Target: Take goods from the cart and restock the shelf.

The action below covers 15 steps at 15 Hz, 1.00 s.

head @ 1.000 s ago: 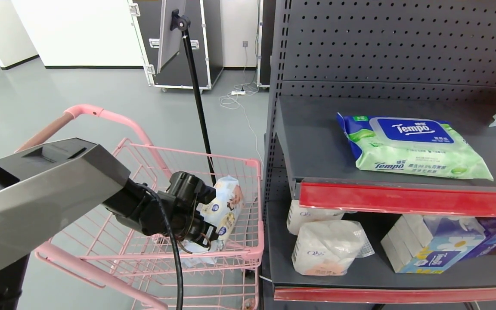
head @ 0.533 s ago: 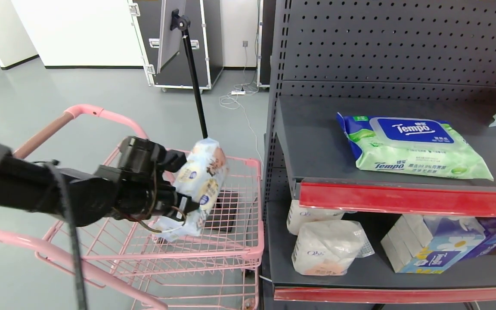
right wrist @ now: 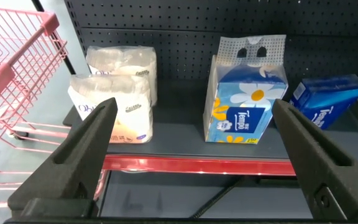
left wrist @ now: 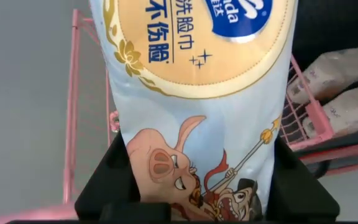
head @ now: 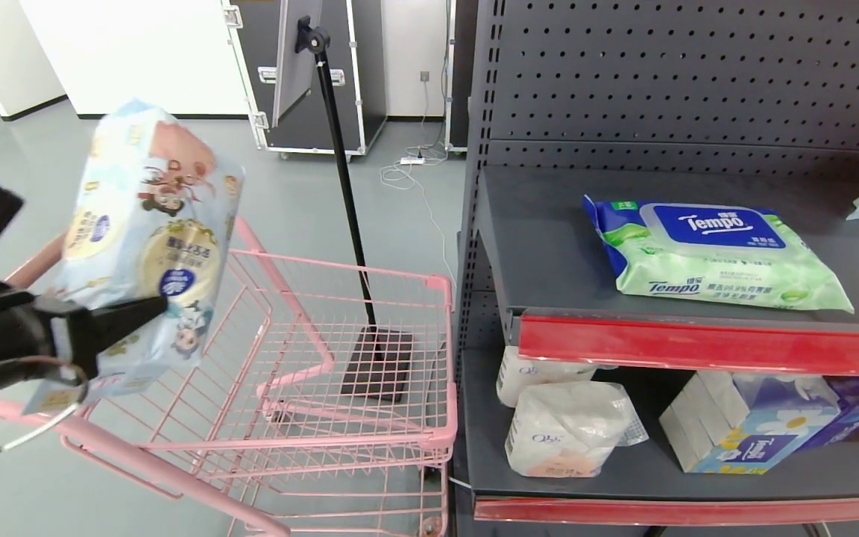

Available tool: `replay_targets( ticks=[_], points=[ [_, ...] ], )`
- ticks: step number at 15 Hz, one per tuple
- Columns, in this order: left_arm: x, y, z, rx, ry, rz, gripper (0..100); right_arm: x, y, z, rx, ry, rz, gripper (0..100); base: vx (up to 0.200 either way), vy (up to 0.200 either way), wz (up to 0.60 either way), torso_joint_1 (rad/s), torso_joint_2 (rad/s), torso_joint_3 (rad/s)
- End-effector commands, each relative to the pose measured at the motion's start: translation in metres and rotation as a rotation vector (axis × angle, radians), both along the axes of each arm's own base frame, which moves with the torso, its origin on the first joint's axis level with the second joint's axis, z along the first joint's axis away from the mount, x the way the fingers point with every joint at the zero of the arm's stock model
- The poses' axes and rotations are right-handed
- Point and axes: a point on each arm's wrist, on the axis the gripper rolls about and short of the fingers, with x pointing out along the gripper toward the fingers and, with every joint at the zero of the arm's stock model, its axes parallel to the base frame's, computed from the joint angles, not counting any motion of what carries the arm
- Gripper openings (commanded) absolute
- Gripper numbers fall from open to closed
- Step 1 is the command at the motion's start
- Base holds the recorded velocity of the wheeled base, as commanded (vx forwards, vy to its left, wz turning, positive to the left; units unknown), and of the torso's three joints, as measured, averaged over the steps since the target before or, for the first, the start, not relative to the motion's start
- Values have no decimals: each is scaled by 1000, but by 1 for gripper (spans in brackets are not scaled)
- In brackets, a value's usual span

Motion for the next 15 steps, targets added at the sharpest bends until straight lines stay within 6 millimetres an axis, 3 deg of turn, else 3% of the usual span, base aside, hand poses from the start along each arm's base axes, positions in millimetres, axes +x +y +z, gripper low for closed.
replay_targets(
  ticks=[1,3,6,12,15],
  points=[
    [-165,16,-32,-35,-229,-29,0,0,0,0,-1,0,0,100,0,0,0,0,0,0],
    [-200,18,-56,-39,-232,-46,0,0,0,0,1,2,0,100,0,0,0,16,-72,-43],
    [-209,19,-63,-39,-269,-31,0,0,0,0,1,0,0,100,0,0,0,126,-421,-268],
    [-209,20,-51,-34,-312,10,0,0,0,0,-1,0,0,100,0,0,0,207,-573,-361],
    [-200,20,-43,-27,-319,47,0,0,0,0,-1,0,0,100,0,0,0,168,-442,-263]
  ],
)
